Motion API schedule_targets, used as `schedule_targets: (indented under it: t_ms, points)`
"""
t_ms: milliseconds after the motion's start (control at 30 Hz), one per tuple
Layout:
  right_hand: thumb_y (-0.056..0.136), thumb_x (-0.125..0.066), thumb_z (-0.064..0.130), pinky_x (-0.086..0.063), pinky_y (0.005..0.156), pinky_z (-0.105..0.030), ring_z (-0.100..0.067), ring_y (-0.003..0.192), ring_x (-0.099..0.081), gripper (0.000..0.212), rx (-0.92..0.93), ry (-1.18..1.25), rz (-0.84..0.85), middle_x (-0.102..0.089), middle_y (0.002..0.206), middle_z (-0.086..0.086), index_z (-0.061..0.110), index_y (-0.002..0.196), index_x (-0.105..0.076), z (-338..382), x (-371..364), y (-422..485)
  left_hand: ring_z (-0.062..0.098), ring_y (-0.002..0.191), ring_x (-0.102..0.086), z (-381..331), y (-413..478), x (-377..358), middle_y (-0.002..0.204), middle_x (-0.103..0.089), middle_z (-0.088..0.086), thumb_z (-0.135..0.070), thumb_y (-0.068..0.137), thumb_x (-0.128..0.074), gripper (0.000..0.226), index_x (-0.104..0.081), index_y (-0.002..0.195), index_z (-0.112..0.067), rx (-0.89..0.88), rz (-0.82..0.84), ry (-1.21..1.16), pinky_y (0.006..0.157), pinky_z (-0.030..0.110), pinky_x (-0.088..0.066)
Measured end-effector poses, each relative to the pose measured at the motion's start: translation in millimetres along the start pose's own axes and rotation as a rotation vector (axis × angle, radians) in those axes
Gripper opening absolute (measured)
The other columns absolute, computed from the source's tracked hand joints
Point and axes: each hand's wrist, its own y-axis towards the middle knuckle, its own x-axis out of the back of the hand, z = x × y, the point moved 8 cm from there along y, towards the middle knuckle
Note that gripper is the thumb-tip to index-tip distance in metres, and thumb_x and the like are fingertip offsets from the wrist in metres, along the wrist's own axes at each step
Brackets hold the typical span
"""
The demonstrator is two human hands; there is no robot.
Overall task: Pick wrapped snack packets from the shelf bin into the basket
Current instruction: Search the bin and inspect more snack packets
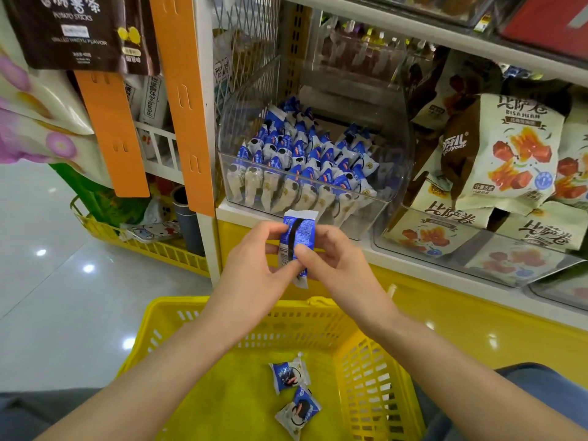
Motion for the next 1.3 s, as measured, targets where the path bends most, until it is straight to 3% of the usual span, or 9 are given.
schedule_targets:
  t_ms: [267, 500, 667, 733, 833, 933, 1033, 1200, 1300]
  points:
    - [0.088, -0.060, 0.015, -0.056, 0.077, -0.024, -0.012, 0.098, -0.064, 0.025, -0.021, 0.069, 0.021, -0.064, 0.112, 0.004, 0.022, 0.112, -0.055, -3.1, 1.0, 1.1, 0.009, 0.101, -0.061, 5.3, 1.2, -4.5, 0.111, -0.062, -0.007, -0.010, 0.080, -0.068, 0.035, -0.051, 0.105, -0.029, 0.108, 0.080, -0.215, 0.083, 0.031, -0.053]
    - [0.089, -0.057, 0.009, -0.056, 0.068, -0.020, -0.002, 0.079, -0.066, 0.018, -0.008, 0.159, 0.026, -0.067, 0.102, 0.002, 0.015, 0.106, -0.058, 1.6, 5.1, 3.9, 0.011, 0.087, -0.068, 5.2, 7.9, -2.2, 0.103, -0.066, -0.002, 0.001, 0.083, -0.062, 0.033, -0.058, 0.097, -0.028, 0.105, 0.127, -0.359, 0.065, 0.023, -0.056]
    - [0.091, -0.054, 0.008, -0.057, 0.073, -0.025, -0.004, 0.083, -0.065, 0.018, 0.011, 0.150, 0.022, -0.065, 0.105, 0.000, 0.015, 0.107, -0.054, 2.8, -0.9, 1.2, -0.005, 0.088, -0.060, -7.8, 3.3, 5.6, 0.093, -0.057, -0.026, -0.009, 0.088, -0.055, 0.030, -0.051, 0.098, -0.037, -0.101, 0.001, 0.057, 0.065, 0.008, -0.049]
    - [0.090, -0.056, 0.014, -0.056, 0.082, -0.031, -0.007, 0.092, -0.065, 0.023, -0.004, 0.127, 0.024, -0.064, 0.111, 0.000, 0.014, 0.112, -0.053, -0.3, -4.0, -0.1, -0.004, 0.088, -0.059, -9.9, 0.2, 5.5, 0.092, -0.056, -0.025, -0.019, 0.089, -0.052, 0.024, -0.052, 0.106, -0.035, -0.158, -0.003, 0.151, 0.067, 0.012, -0.051]
    - [0.087, -0.061, 0.016, -0.055, 0.085, -0.033, -0.014, 0.098, -0.065, 0.032, -0.022, 0.092, 0.035, -0.062, 0.114, 0.000, 0.014, 0.117, -0.051, -3.9, -6.7, -0.5, -0.001, 0.087, -0.059, -7.3, -1.3, 5.7, 0.097, -0.058, -0.018, -0.025, 0.090, -0.049, 0.023, -0.052, 0.112, -0.031, -0.184, 0.003, 0.221, 0.071, 0.024, -0.054]
    - [0.086, -0.063, 0.014, -0.055, 0.084, -0.032, -0.015, 0.096, -0.066, 0.029, -0.025, 0.068, 0.030, -0.062, 0.112, 0.000, 0.016, 0.112, -0.051, -5.1, -7.9, 0.9, -0.008, 0.084, -0.056, -5.2, 0.2, 5.4, 0.093, -0.056, -0.021, -0.016, 0.092, -0.048, 0.021, -0.053, 0.109, -0.028, -0.162, 0.003, 0.218, 0.071, 0.010, -0.049]
    - [0.085, -0.064, 0.015, -0.053, 0.088, -0.035, -0.014, 0.100, -0.063, 0.028, 0.009, -0.037, 0.019, -0.061, 0.107, 0.009, 0.024, 0.107, -0.050, -6.1, -8.6, 1.5, -0.015, 0.074, -0.055, -0.9, 5.6, 6.6, 0.083, -0.052, -0.026, -0.004, 0.089, -0.047, 0.029, -0.048, 0.091, -0.033, -0.079, 0.016, 0.171, 0.062, 0.000, -0.040]
    - [0.087, -0.062, 0.024, -0.054, 0.078, -0.021, -0.001, 0.095, -0.061, 0.025, 0.066, -0.146, 0.058, -0.057, 0.103, 0.021, 0.039, 0.096, -0.044, -3.8, -13.2, -0.2, -0.007, 0.069, -0.059, 0.2, 6.6, 6.4, 0.079, -0.057, -0.019, -0.020, 0.091, -0.052, 0.018, -0.045, 0.085, -0.035, -0.049, 0.048, 0.202, 0.059, 0.006, -0.045]
    - [0.090, -0.056, 0.027, -0.055, 0.081, -0.029, -0.005, 0.094, -0.064, 0.017, 0.028, -0.081, 0.084, -0.060, 0.108, 0.014, 0.032, 0.103, -0.048, -8.6, -16.9, -1.1, -0.001, 0.069, -0.058, -6.0, 4.2, 8.1, 0.075, -0.059, -0.012, -0.024, 0.093, -0.048, 0.005, -0.047, 0.089, -0.027, -0.125, 0.032, 0.268, 0.061, 0.018, -0.047]
